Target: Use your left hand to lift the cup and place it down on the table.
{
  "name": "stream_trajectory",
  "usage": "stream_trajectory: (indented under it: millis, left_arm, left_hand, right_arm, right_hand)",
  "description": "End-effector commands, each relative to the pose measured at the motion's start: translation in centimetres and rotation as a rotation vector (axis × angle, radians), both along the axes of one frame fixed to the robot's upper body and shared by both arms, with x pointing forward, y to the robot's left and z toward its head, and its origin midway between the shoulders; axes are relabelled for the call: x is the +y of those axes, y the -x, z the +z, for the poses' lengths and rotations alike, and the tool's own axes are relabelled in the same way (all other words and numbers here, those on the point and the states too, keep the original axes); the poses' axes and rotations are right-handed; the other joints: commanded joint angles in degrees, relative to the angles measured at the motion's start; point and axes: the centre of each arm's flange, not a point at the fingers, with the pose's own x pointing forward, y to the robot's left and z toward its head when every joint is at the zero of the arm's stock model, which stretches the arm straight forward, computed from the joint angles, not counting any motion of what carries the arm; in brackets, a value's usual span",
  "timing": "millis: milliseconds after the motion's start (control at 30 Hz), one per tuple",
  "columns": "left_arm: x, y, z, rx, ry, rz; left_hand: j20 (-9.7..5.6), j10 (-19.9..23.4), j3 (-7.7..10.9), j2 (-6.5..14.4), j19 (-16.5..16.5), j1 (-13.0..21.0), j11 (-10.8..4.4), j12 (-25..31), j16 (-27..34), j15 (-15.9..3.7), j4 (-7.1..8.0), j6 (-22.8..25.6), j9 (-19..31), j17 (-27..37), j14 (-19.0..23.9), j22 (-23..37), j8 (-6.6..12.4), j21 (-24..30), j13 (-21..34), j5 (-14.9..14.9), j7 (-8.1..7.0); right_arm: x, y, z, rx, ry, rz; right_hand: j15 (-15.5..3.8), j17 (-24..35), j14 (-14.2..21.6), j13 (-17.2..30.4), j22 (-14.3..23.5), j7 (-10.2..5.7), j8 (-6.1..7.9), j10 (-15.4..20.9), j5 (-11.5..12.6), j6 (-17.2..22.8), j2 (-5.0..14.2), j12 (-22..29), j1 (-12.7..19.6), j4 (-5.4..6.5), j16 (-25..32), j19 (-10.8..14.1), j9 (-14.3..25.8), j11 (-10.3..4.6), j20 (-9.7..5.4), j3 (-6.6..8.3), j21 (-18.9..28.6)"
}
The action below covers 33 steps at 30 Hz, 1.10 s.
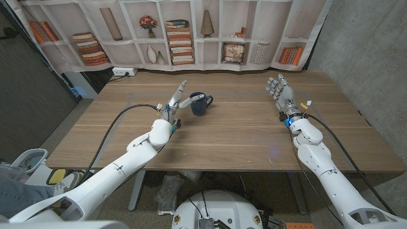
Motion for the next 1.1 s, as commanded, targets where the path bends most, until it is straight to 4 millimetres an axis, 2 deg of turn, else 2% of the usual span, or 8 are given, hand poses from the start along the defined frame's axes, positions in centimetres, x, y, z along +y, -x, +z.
stream_trajectory:
  millis: [33,1100]
  left_arm:
    - [-0.3,0.3,-0.5,-0.005,-0.012,0.022]
    - [-0.7,-1.3,-1.9,0.049,0.003,0.037]
  left_hand:
    - [-0.12,-0.25,-0.40,-0.04,-0.56,0.80,-0.07,0.02,-0.17,0.12,0.04,-0.57,0.06,0.02,-0.87,0.07,0.00,-0.03,-0.01,0.26,-0.31]
    - [0.28,0.19,-1.20,0.34,-0.54,1.30,-0.08,0.16,-0.01,0.20,0.22,0.11,0.09,0.03,-0.63,0.09,0.15,0.07,-0.01,0.54,-0.35]
  right_arm:
    - [0.0,0.2,-0.3,0.001,-0.001,0.002]
    - [-0.3,-0.1,-0.7,0.010,-0.016,0.001]
  right_hand:
    - [0.20,0.10,0.15,0.21,0.34,0.11,0.20,0.66,-0.05,0.52,0.22,0.14,0.40,-0.18,0.33,0.36,0.29,-0.03,-1.98,-0.07,-0.19]
    - [0.15,0.05,0.36,0.22,0.36,0.01,0.14,0.89,-0.05,0.47,0.54,0.16,0.74,-0.59,0.27,0.63,0.29,-0.13,-1.84,-0.19,-0.85]
